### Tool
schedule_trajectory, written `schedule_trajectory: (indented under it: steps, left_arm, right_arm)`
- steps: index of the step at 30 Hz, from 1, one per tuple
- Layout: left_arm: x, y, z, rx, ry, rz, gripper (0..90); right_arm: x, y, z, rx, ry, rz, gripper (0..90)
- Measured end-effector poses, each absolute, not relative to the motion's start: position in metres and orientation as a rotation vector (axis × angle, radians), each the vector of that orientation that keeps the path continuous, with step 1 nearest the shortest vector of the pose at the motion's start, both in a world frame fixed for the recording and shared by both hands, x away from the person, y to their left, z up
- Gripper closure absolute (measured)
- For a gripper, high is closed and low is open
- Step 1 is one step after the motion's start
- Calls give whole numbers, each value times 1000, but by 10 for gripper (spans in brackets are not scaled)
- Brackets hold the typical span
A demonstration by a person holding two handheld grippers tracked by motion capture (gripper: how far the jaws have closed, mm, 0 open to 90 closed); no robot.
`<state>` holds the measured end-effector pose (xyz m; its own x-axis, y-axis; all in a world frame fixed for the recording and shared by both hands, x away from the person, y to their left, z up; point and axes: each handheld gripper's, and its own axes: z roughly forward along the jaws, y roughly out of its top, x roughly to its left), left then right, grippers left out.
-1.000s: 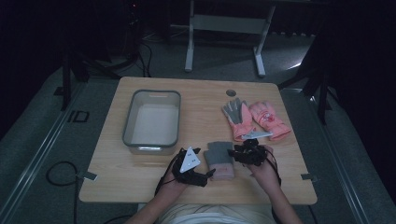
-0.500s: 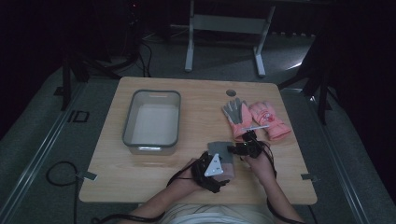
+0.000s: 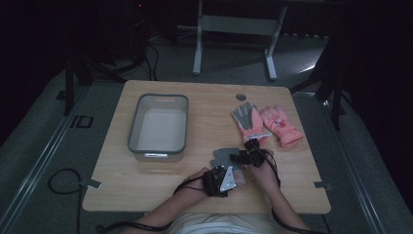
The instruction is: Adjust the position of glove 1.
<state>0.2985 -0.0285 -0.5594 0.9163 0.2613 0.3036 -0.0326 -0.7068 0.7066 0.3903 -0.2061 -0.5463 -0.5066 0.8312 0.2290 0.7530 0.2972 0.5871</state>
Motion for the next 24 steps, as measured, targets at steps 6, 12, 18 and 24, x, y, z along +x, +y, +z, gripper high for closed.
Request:
schedule_trajectory:
  steps: [6, 12, 18, 24]
  left_arm:
    - [309, -22, -557, 2304, 163, 410, 683]
    - [313, -19, -551, 2328, 178, 379, 704]
    - [318, -12, -535, 2352, 127, 399, 710]
    - [326, 2, -513, 2344, 81, 385, 708]
  right_arm:
    - [401, -209, -549, 1602, 2514, 1122, 633]
    - [401, -200, -544, 1536, 2548, 1159, 736]
    - [400, -198, -528, 1468, 2535, 1212, 743]
    - [401, -197, -511, 1437, 2499, 1305, 743]
